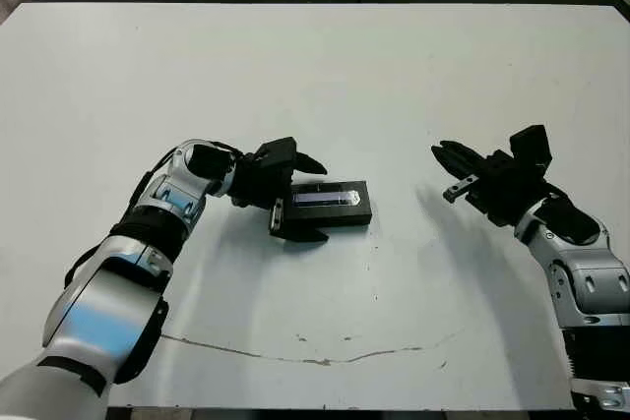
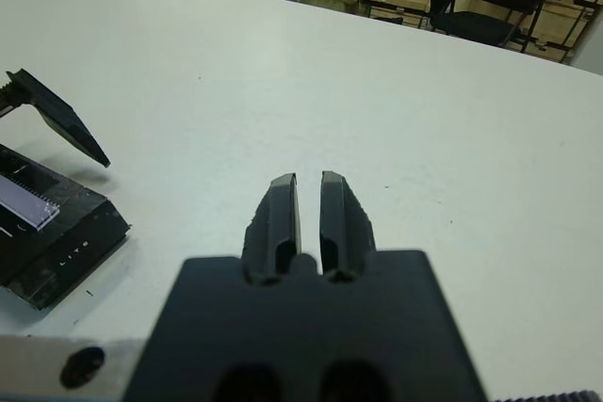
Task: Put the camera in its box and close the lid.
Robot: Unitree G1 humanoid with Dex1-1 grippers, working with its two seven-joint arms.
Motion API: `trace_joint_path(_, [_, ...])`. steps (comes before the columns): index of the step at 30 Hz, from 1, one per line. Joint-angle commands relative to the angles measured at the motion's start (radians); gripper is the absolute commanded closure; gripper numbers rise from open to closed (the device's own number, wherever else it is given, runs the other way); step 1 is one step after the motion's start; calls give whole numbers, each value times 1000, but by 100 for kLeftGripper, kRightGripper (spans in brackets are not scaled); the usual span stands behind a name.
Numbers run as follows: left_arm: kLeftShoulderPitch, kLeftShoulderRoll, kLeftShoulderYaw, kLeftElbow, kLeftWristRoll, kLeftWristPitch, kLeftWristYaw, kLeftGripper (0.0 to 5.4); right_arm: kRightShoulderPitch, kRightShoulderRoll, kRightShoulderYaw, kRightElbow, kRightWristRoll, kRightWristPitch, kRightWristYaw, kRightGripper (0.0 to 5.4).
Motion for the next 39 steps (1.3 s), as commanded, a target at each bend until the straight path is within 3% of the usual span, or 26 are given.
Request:
trace_joint_path(1, [33, 16, -18, 24, 37, 13, -3, 1, 17, -6, -1, 17, 3, 9, 9, 540])
trace_joint_path(8, [51, 24, 4, -3, 11, 3, -4, 1, 19, -6, 1, 10, -3, 13, 1, 540])
trace_joint_path(14, [86, 33, 98, -99, -125, 83, -79, 1, 19, -9, 2, 10, -4, 20, 2, 540])
trace_joint_path(20, [132, 45, 148, -258, -205, 130, -86, 1, 20, -3, 2, 16, 0, 15, 2, 540])
trace_joint_path(30, [170, 48, 145, -365, -228, 166, -68, 1, 23, -2, 3, 7, -4, 19, -4, 540])
trace_joint_path(33, [185, 45, 150, -387, -226, 153, -39, 1, 23, 4, 0, 18, 1, 8, 0, 540])
trace_joint_path(36, [223, 13, 189, -430, -279, 212, 28, 1, 27, 0, 6, 3, -9, 15, -9, 540])
trace_joint_path(39, [312, -41, 230, -560, -286, 288, 243, 10, 28, 1, 6, 3, -10, 12, -9, 540])
